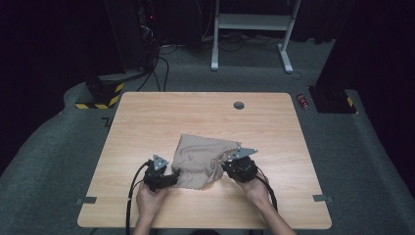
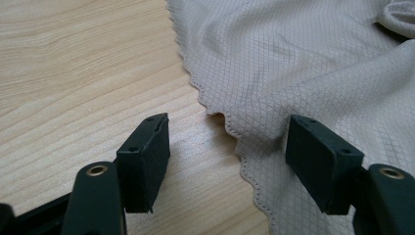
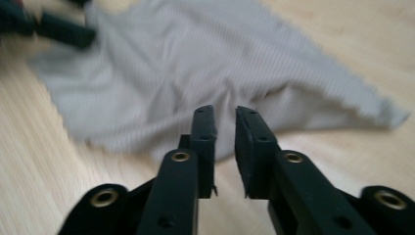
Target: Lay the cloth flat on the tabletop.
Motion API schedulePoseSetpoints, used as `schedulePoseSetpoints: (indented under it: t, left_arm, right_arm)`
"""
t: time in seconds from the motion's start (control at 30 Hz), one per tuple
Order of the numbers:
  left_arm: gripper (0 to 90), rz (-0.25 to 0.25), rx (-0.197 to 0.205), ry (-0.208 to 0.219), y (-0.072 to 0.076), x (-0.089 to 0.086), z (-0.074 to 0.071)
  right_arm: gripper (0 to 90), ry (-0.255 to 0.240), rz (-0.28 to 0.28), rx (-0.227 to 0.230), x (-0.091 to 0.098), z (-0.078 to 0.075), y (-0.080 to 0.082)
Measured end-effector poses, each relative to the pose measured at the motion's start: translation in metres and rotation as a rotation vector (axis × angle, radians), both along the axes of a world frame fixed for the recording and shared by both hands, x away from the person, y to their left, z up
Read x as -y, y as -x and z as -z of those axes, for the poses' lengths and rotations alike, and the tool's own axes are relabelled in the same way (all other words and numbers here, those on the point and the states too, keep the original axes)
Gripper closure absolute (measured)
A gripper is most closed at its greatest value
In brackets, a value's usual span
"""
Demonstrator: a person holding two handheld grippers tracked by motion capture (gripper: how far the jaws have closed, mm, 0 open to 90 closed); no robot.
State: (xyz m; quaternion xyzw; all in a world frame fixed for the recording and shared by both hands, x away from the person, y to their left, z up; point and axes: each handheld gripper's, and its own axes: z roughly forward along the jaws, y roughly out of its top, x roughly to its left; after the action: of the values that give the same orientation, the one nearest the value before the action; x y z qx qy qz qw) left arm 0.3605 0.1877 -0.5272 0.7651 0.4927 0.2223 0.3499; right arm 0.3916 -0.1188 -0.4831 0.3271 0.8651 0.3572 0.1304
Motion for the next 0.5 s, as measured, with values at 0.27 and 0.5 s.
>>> schedulePoseSetpoints:
  t: [0.27, 0.5]
  left_arm:
    - [33.1, 0.001, 0.0, -0.001, 0.0, 0.0, 0.0]
    - [31.9, -0.01, 0.0, -0.003, 0.0, -0.001, 0.0]
  right_arm:
    - [84.0, 0.018, 0.013, -0.014, -0.015, 0.032, -0.003]
    - [89.0, 0.017, -0.009, -0.015, -0.016, 0.018, -0.003]
